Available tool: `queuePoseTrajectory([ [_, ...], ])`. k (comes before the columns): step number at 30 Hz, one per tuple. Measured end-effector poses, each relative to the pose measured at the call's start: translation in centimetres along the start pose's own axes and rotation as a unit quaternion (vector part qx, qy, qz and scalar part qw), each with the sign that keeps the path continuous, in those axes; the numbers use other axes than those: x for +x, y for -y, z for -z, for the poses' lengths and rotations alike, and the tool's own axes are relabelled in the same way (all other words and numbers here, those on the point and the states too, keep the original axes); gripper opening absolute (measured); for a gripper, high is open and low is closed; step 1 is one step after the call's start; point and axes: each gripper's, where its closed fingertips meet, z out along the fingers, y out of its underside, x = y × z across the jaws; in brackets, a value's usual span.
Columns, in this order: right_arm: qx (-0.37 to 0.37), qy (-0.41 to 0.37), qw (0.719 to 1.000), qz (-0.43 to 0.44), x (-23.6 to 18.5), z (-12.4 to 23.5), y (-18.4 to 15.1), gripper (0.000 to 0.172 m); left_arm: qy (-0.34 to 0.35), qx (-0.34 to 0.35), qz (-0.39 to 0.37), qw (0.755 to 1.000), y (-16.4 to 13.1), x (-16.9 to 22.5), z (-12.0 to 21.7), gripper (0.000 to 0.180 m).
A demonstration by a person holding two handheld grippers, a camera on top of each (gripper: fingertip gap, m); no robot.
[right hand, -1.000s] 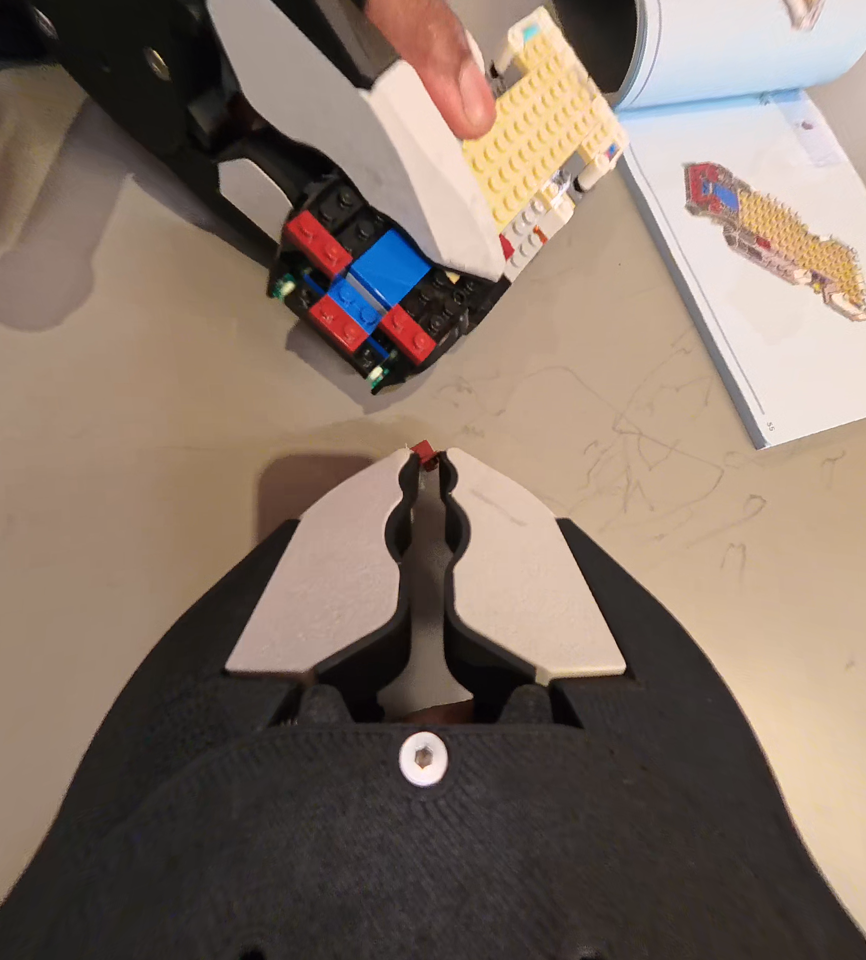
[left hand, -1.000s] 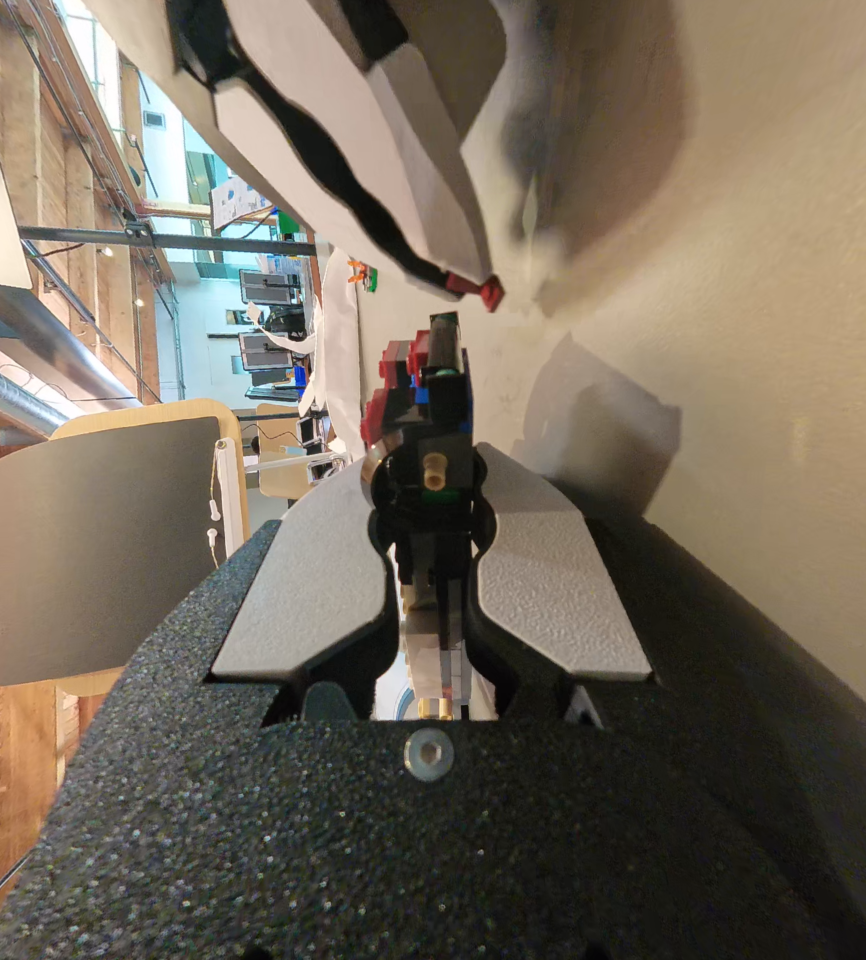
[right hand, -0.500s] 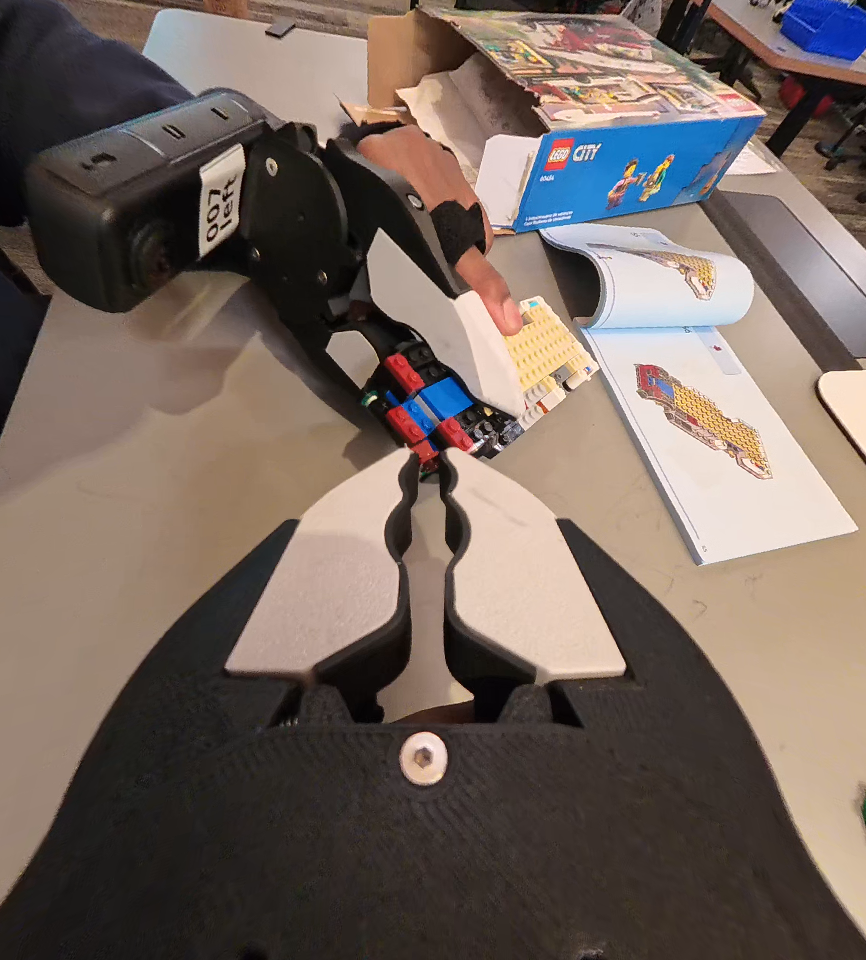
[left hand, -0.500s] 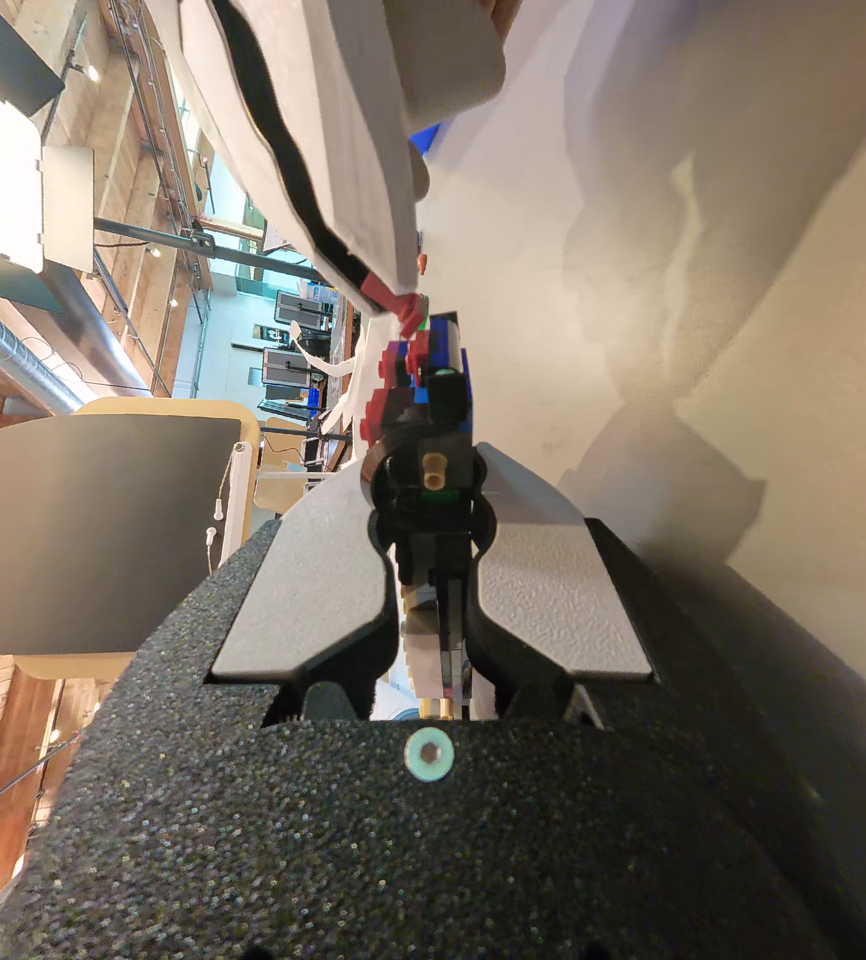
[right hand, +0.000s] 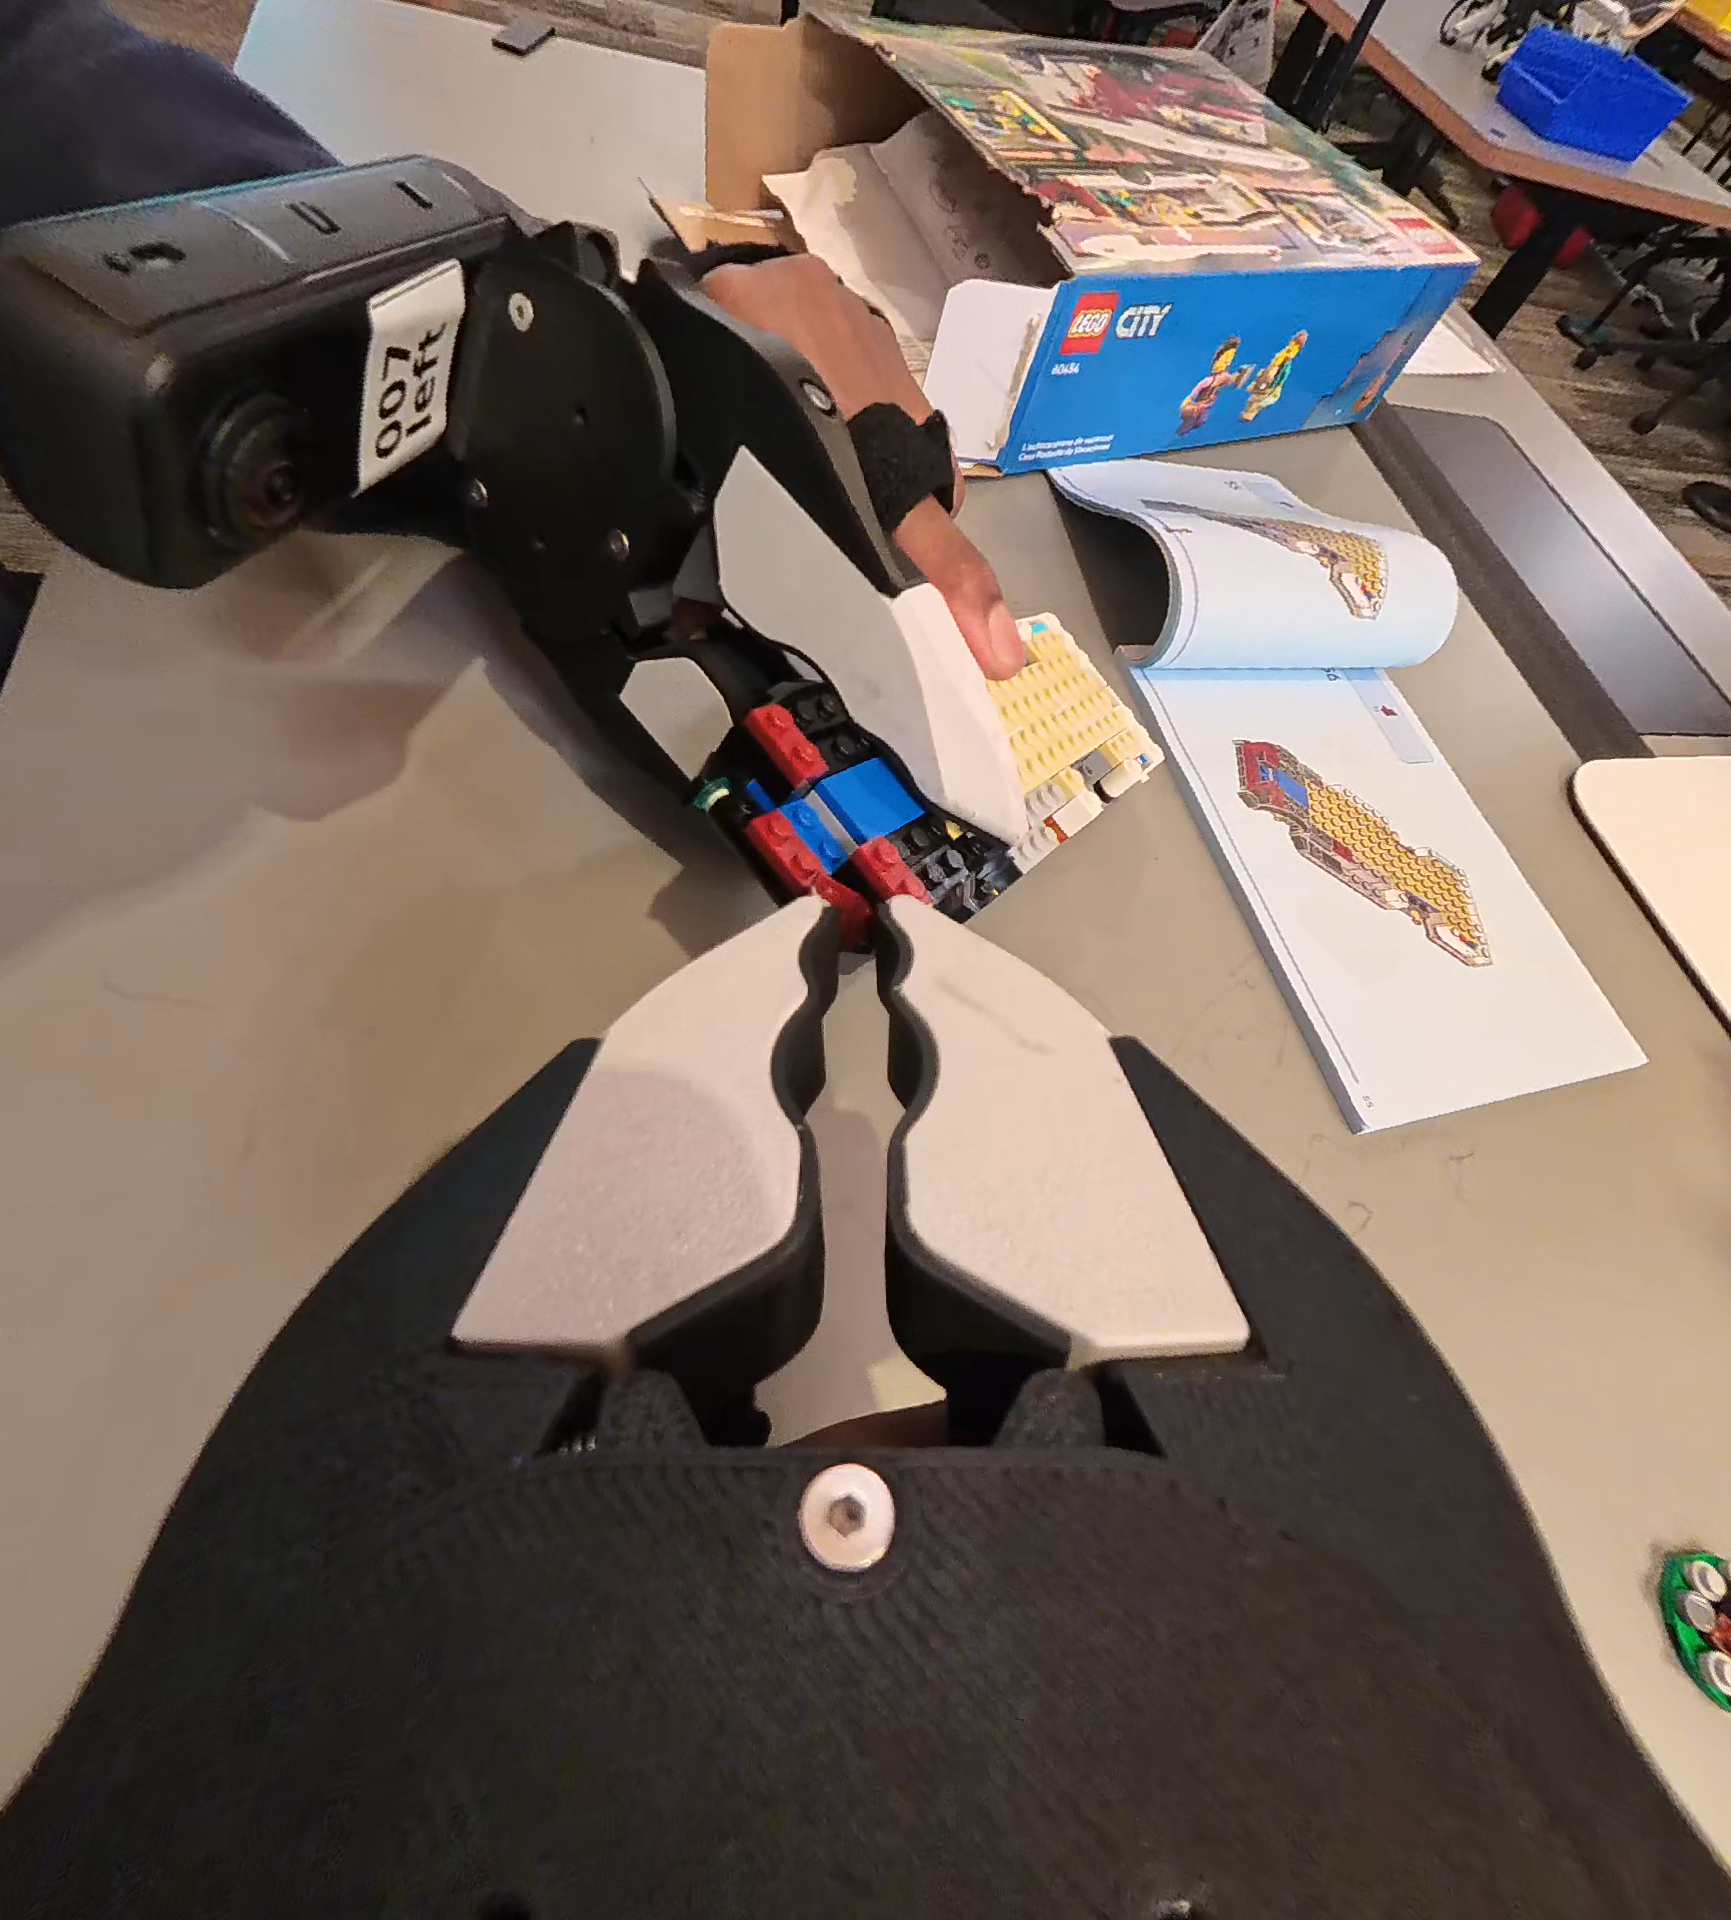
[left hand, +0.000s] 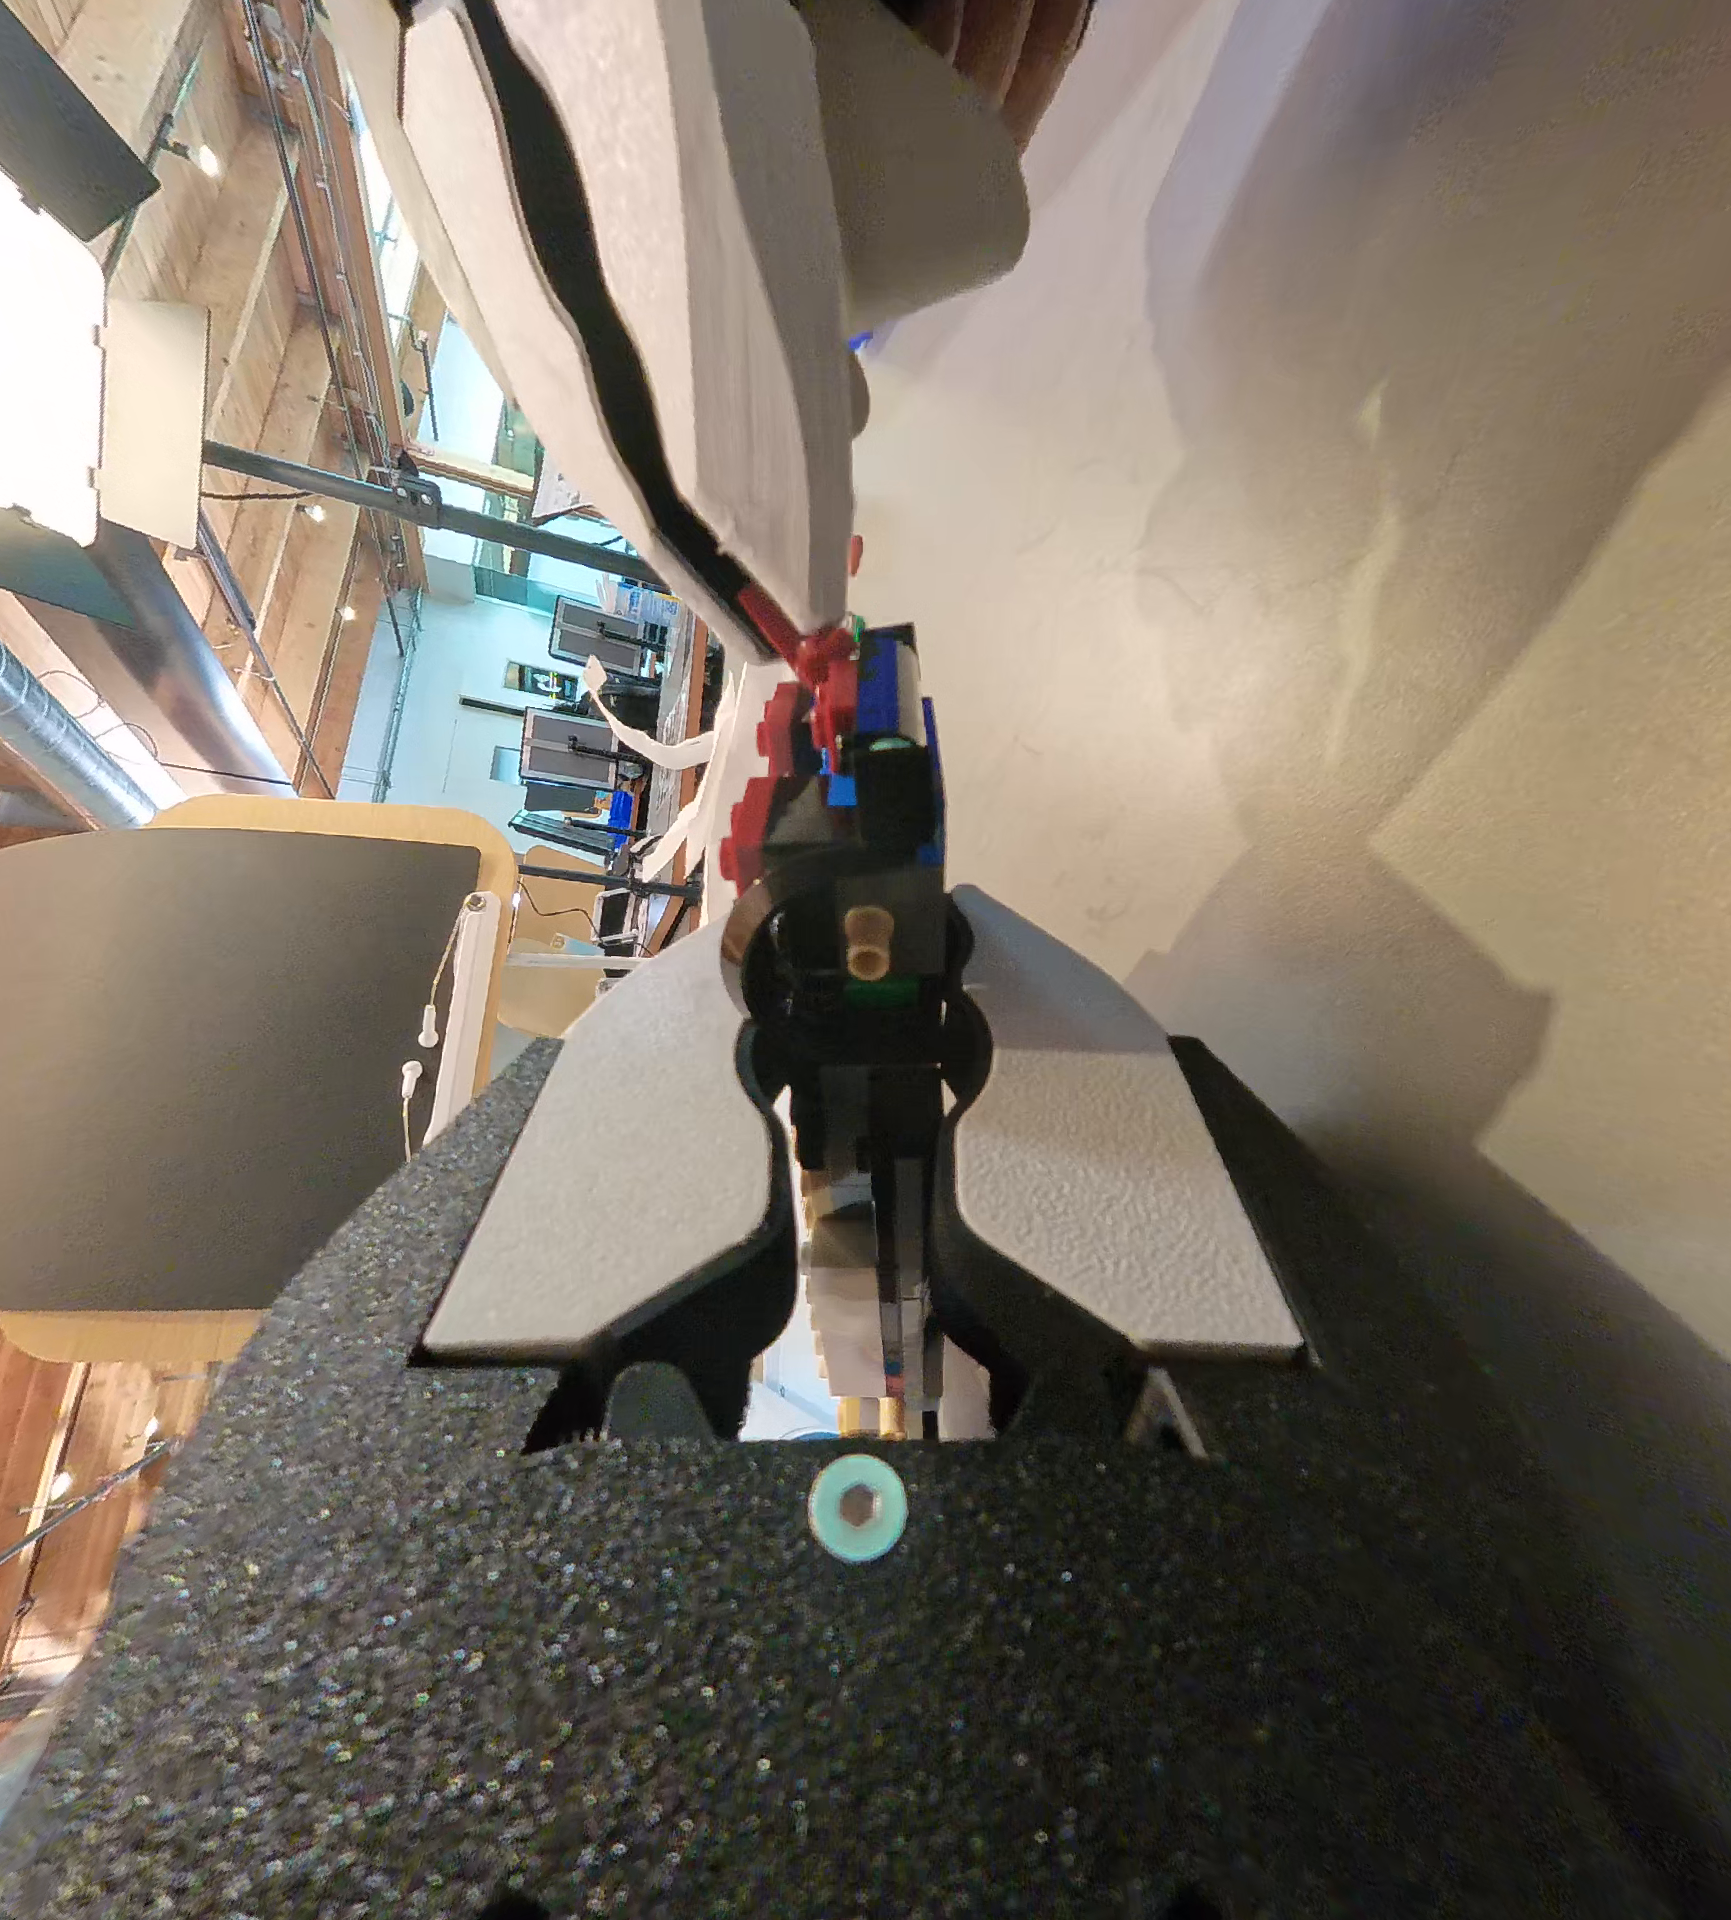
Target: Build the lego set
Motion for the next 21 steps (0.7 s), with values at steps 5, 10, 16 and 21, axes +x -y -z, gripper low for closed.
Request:
queuePoseTrajectory([
  [5,0.004,-0.012,1.0,-0.004,0.3,0.0,0.3,0.005,0.0,0.001,0.004,1.0,0.0,-0.1,0.0,0.026],
  [10,-0.01,-0.019,1.0,-0.022,0.3,-0.1,0.1,0.005,0.003,-0.009,-0.003,1.0,-0.1,-0.1,-0.1,0.026],
  [16,-0.058,-0.025,0.995,-0.076,0.5,-0.3,-0.8,0.004,0.017,-0.041,-0.052,0.998,-0.6,-0.2,-0.2,0.026],
  [21,-0.085,-0.028,0.99,-0.114,0.6,-0.3,-1.2,0.003,0.026,-0.062,-0.088,0.994,-0.7,-0.3,-0.4,0.026],
])
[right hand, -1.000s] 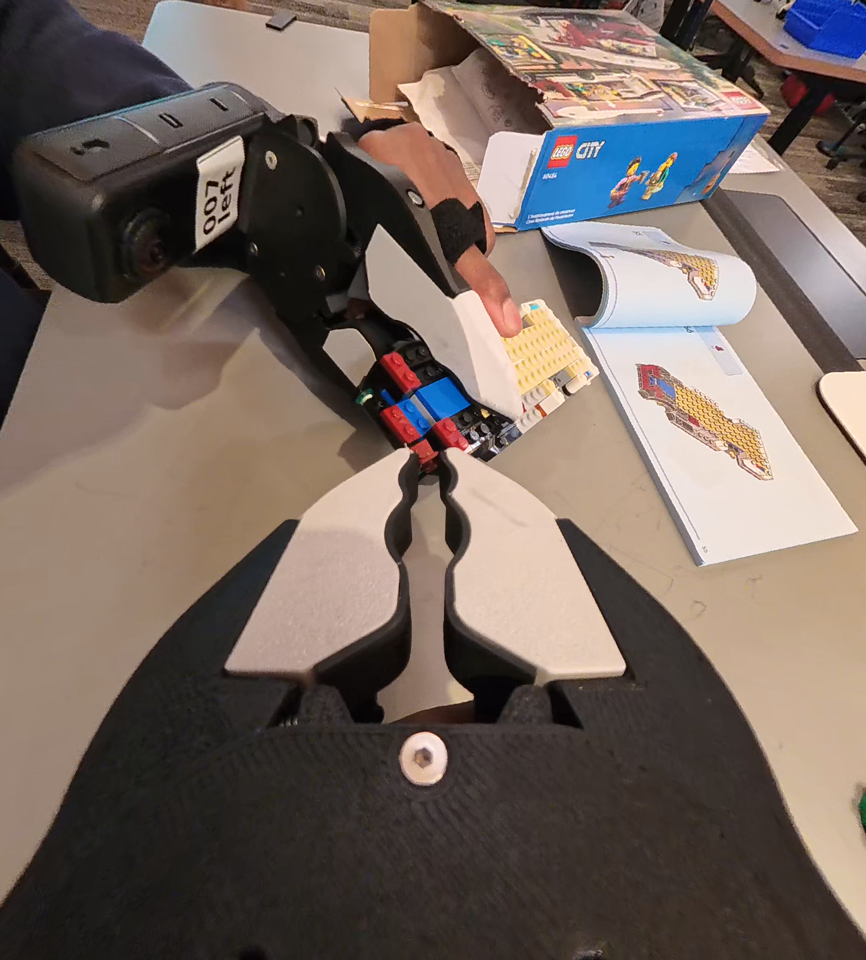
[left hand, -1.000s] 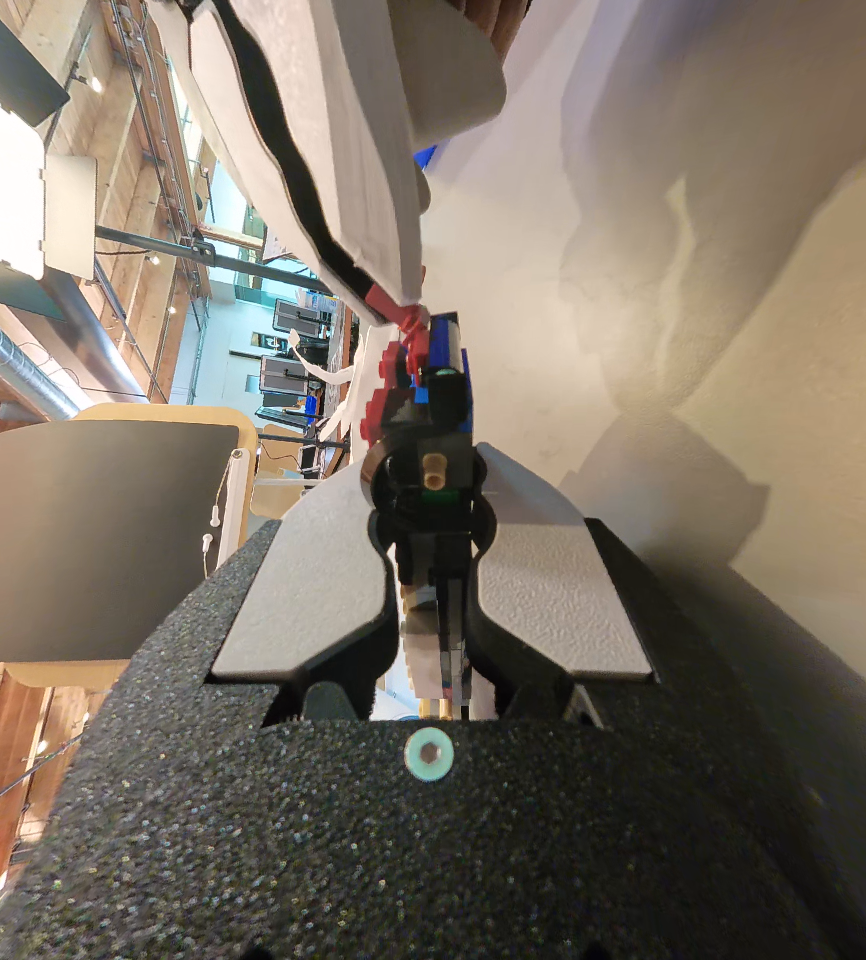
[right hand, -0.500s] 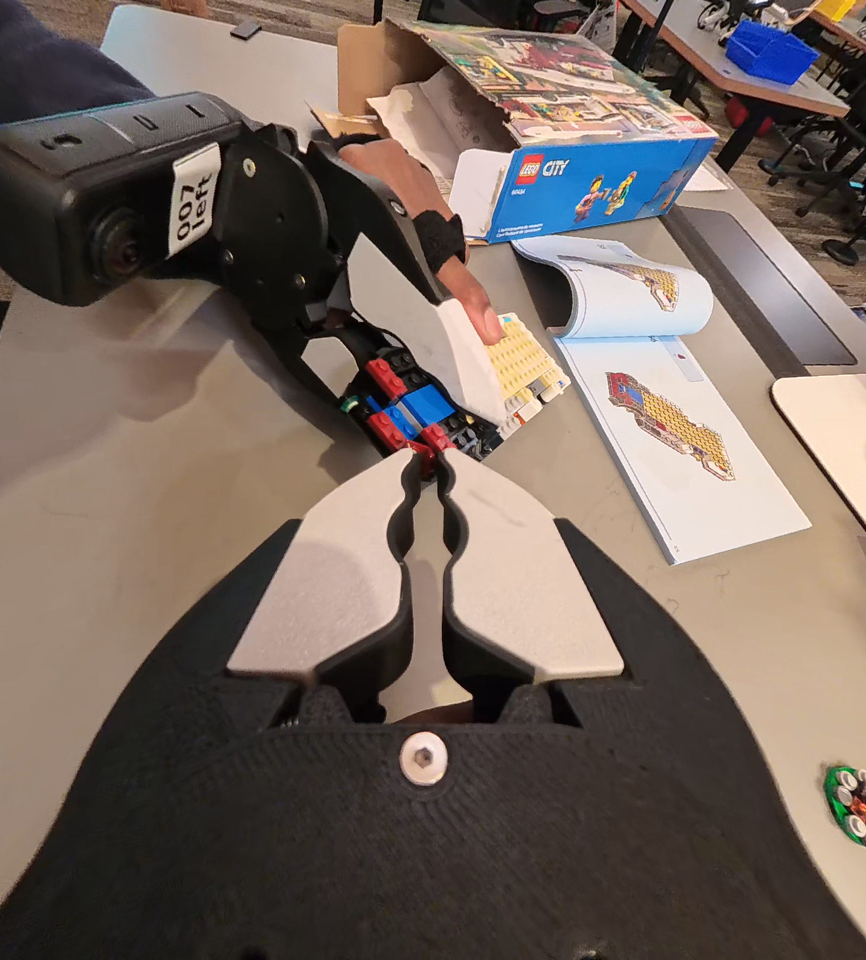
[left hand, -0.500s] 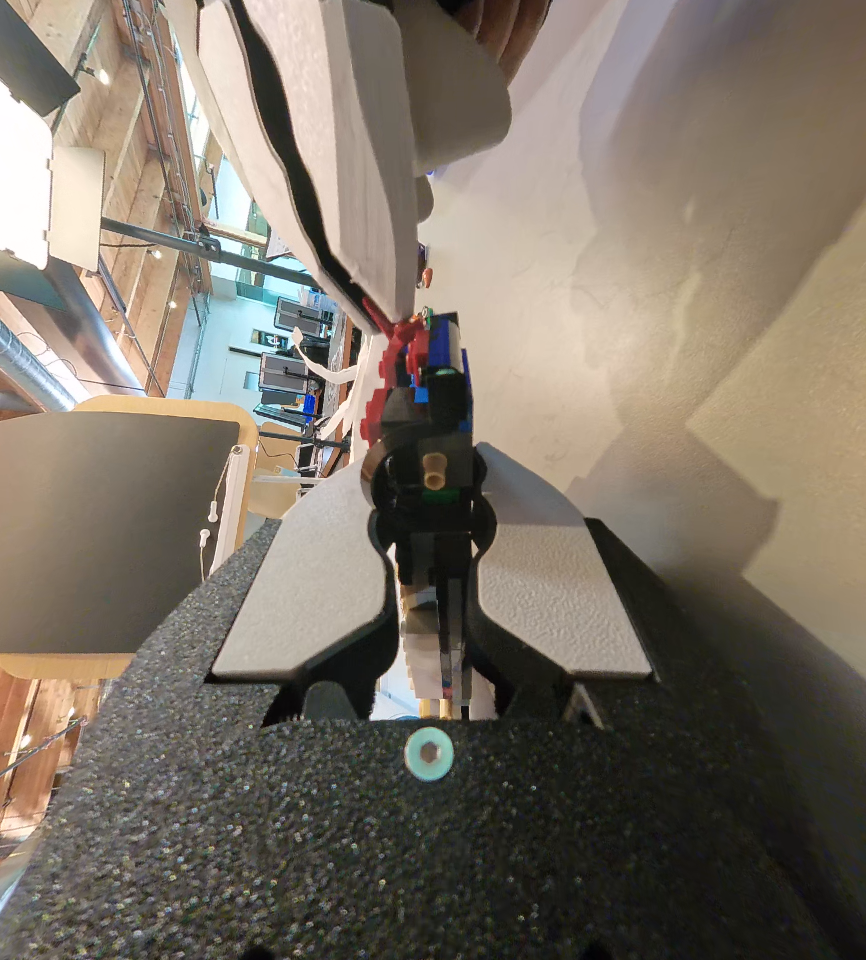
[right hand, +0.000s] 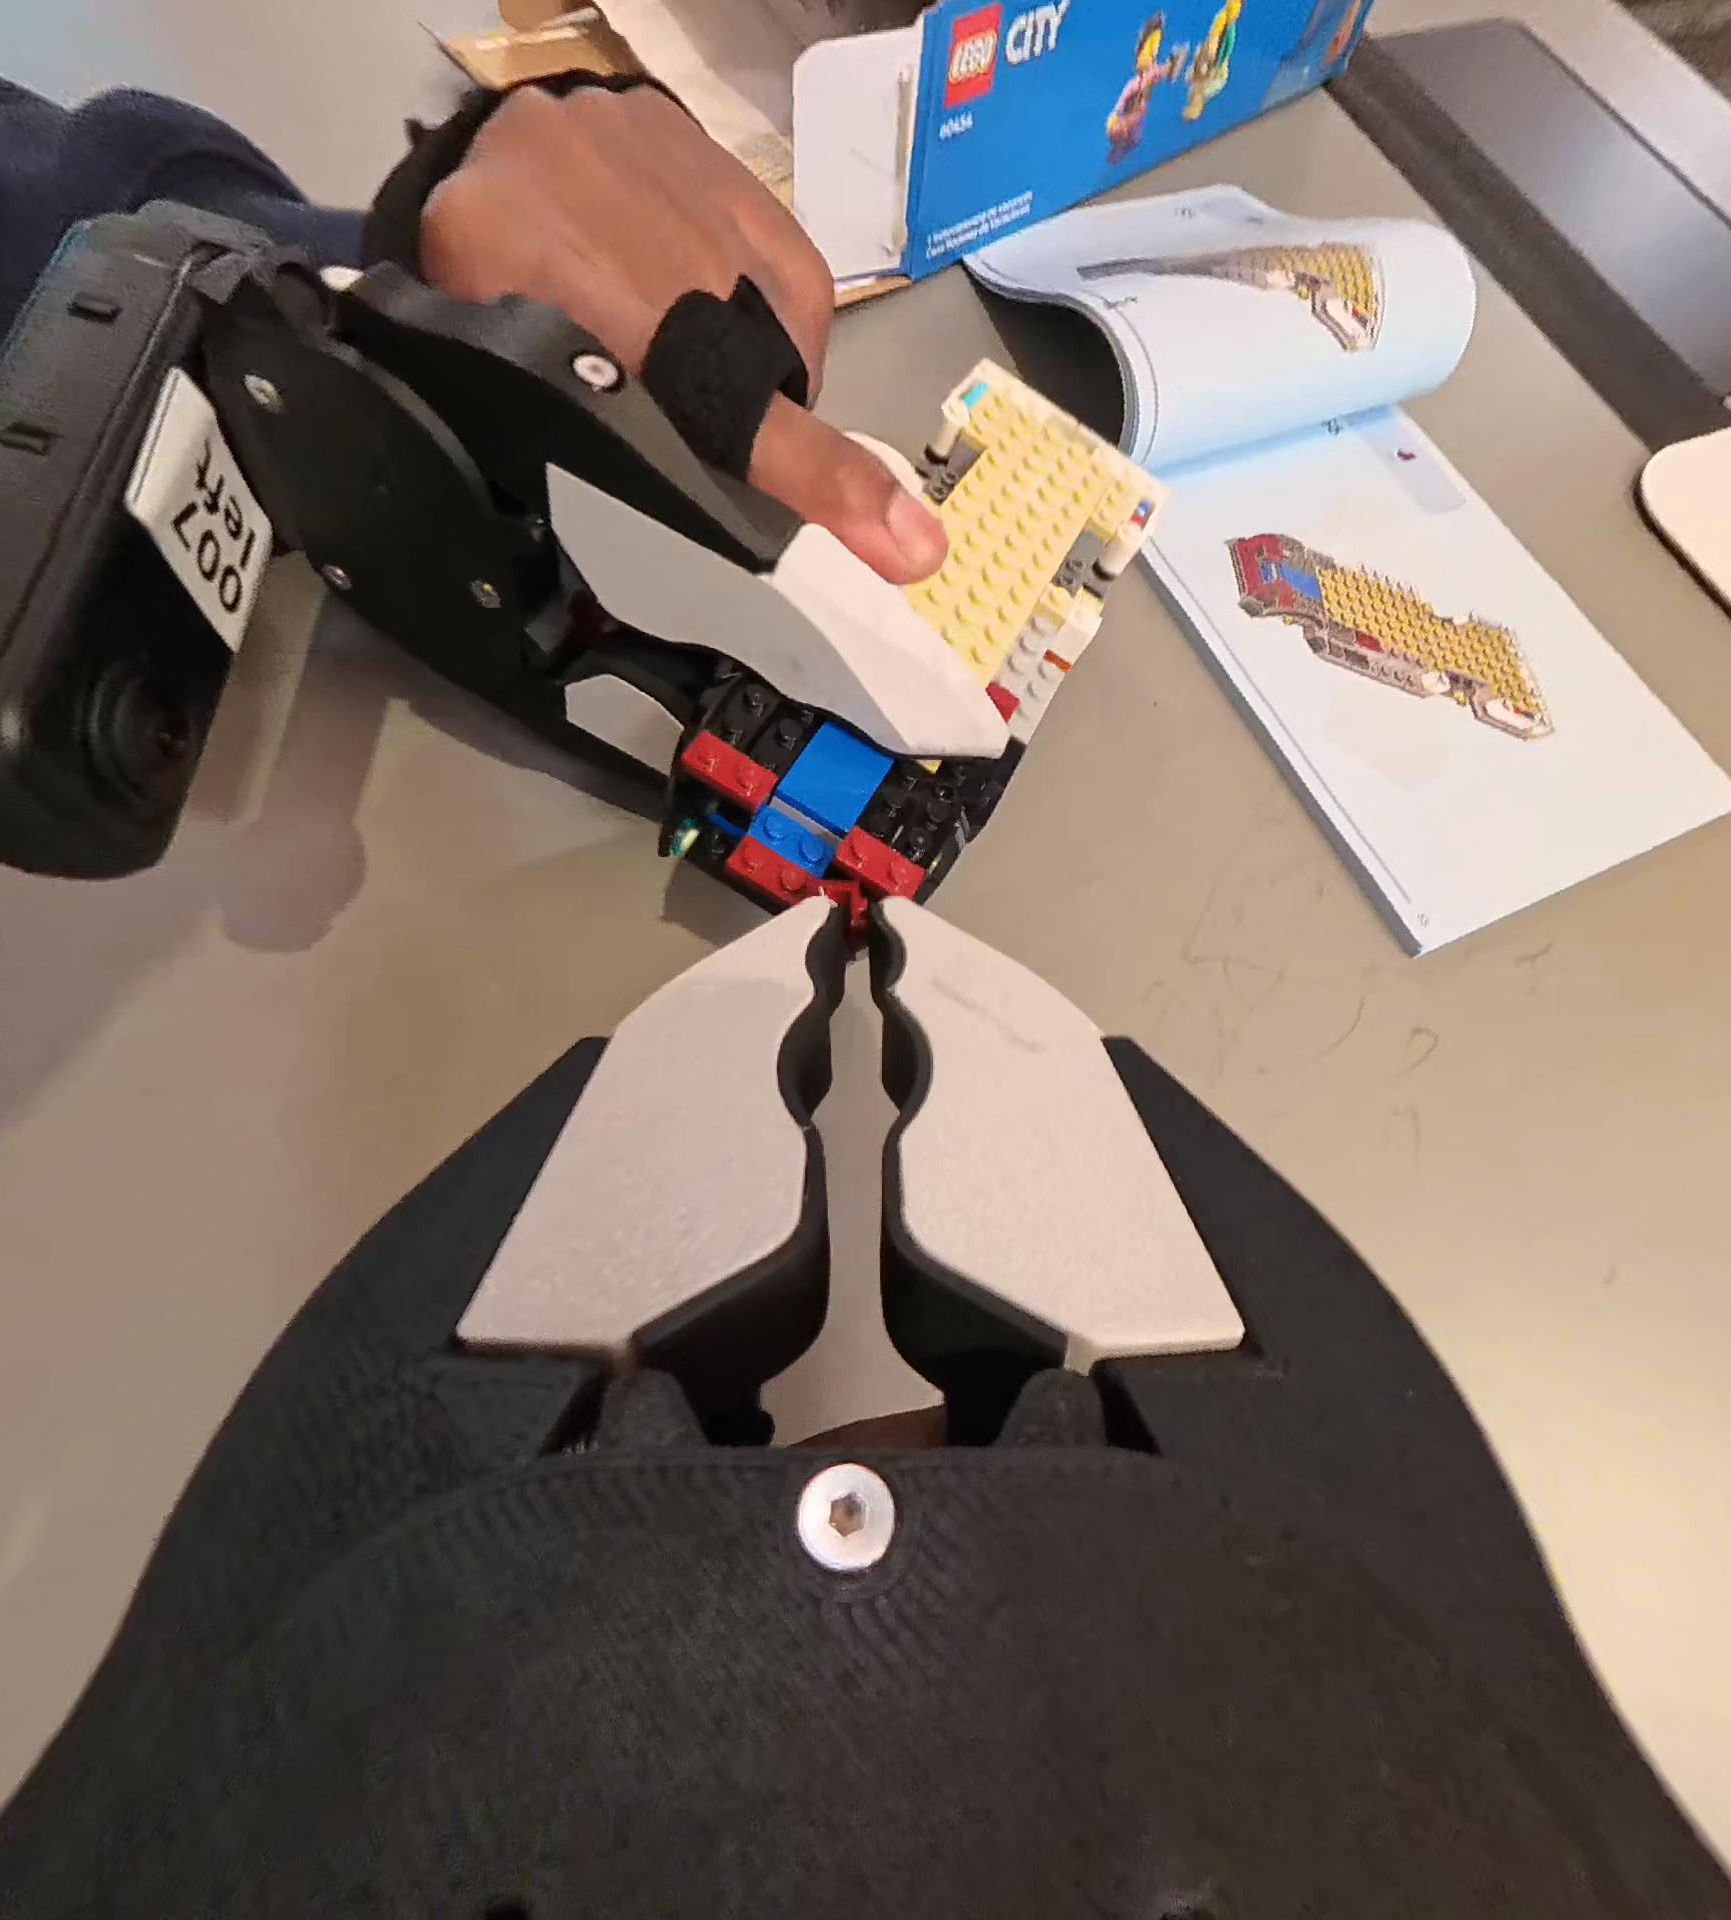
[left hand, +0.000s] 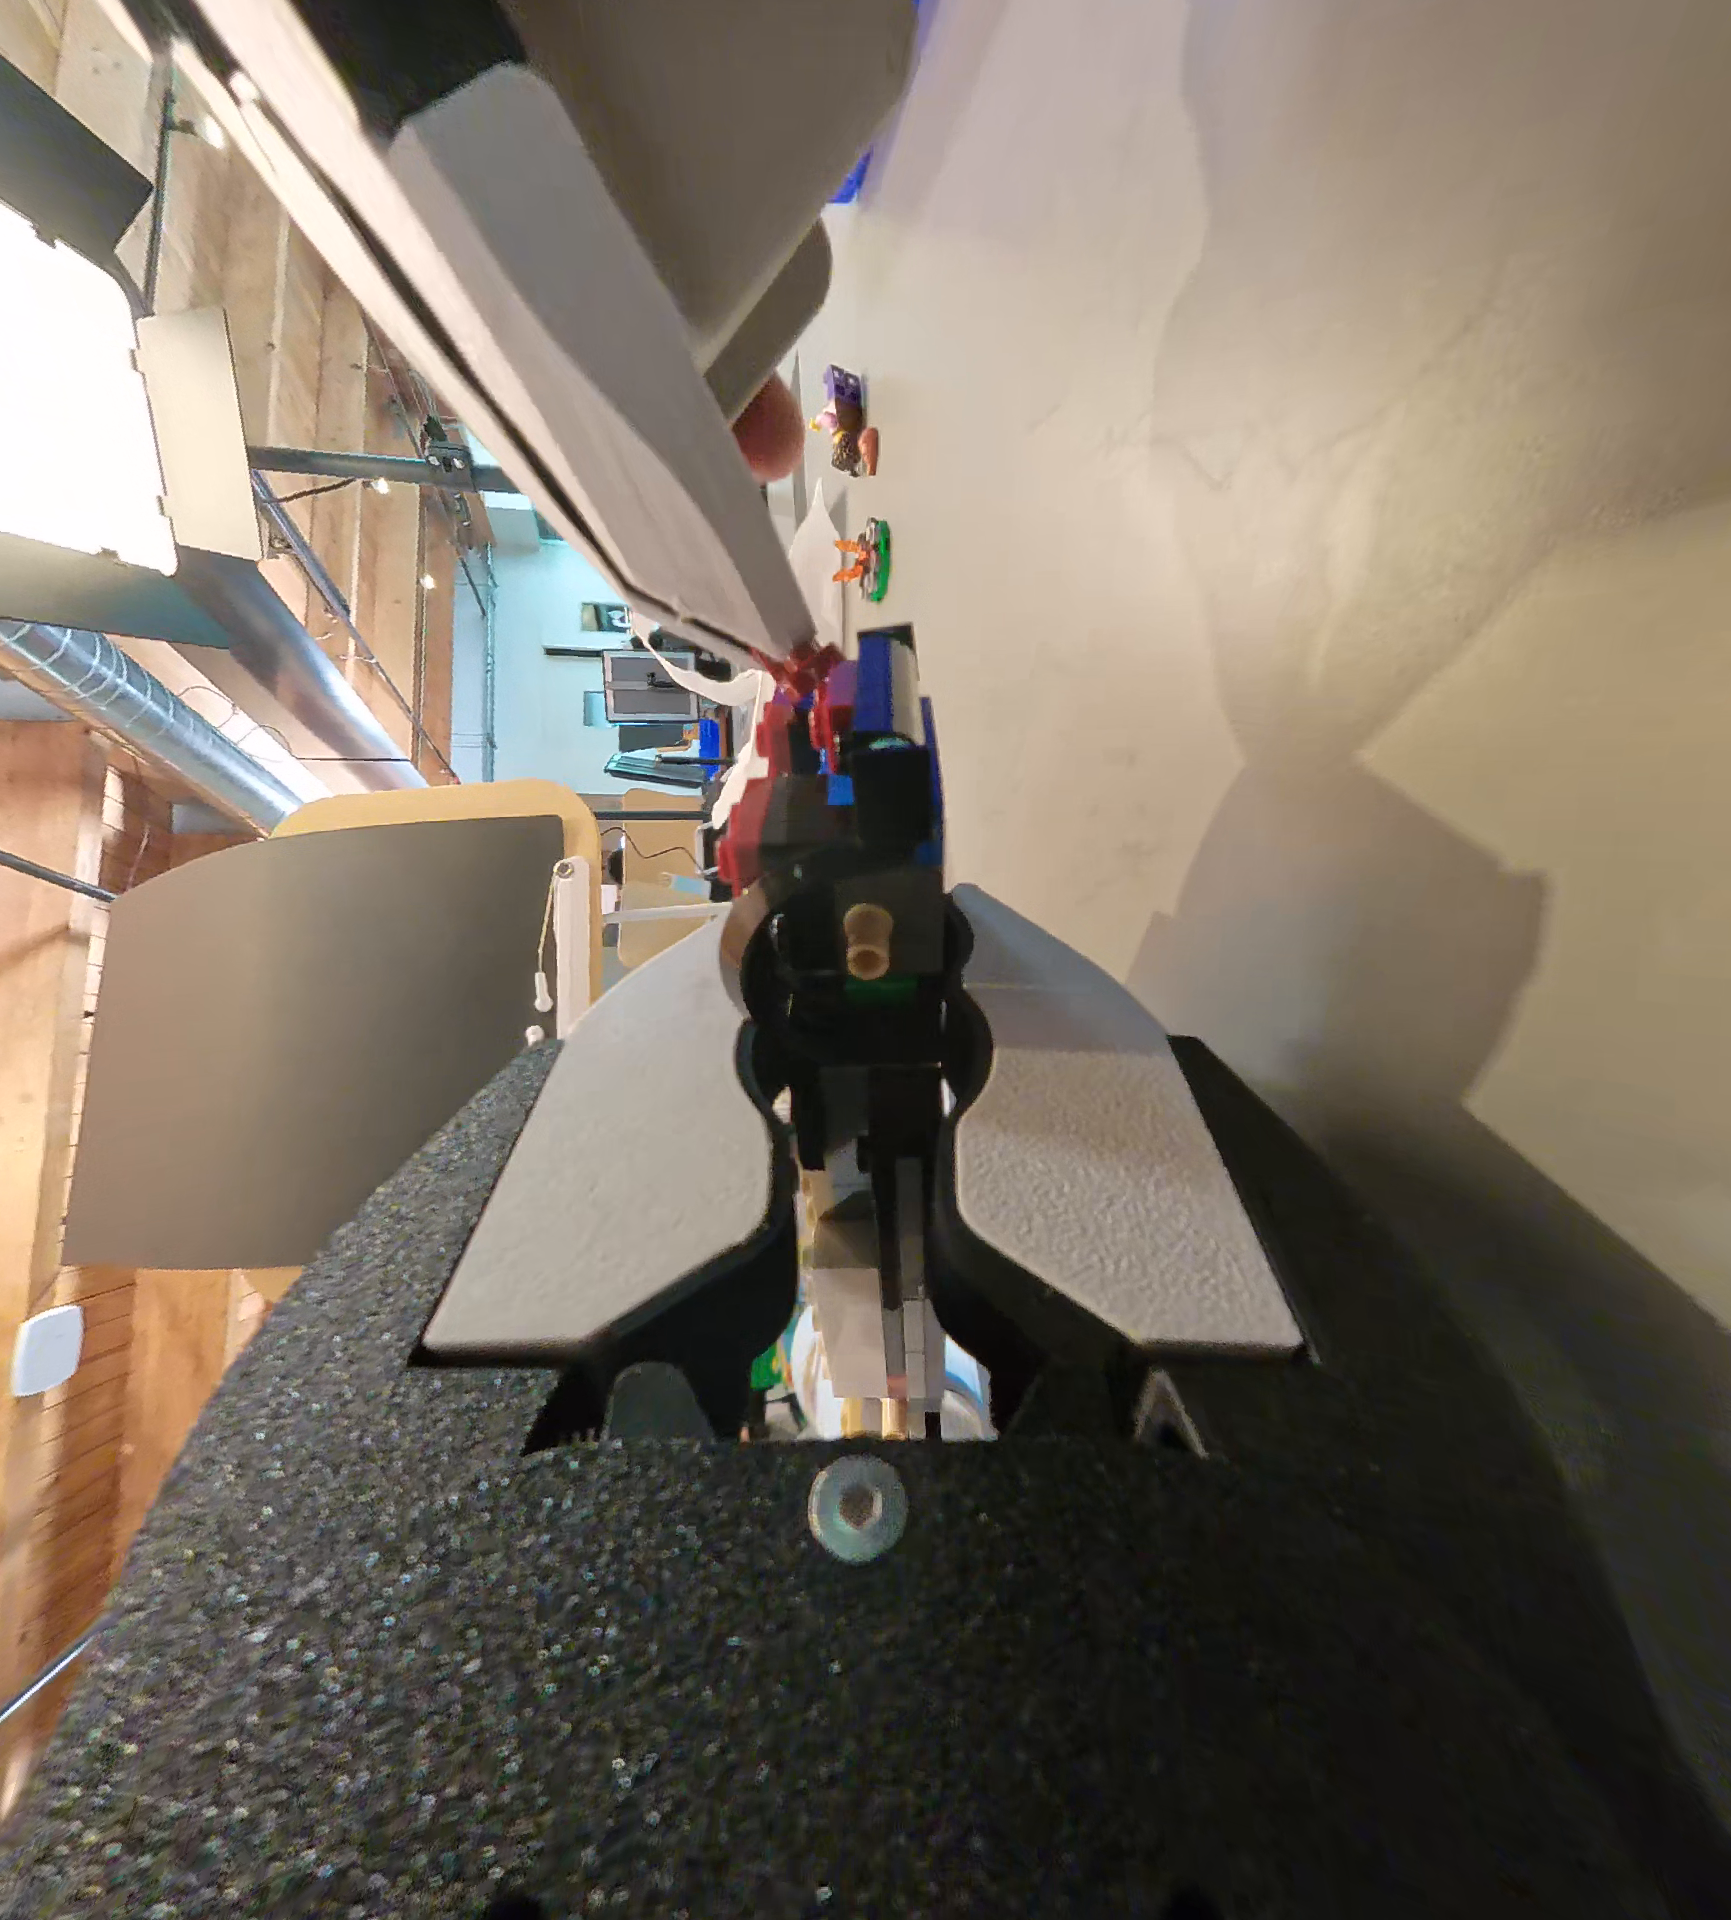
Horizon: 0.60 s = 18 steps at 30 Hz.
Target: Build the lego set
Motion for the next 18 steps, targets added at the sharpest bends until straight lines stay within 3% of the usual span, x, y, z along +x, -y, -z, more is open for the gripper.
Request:
queuePoseTrajectory([
  [18,-0.077,-0.023,0.996,-0.047,0.38,0.09,-0.73,0.003,0.004,-0.023,-0.027,0.999,0.1,-0.01,-0.13,0.026],
])
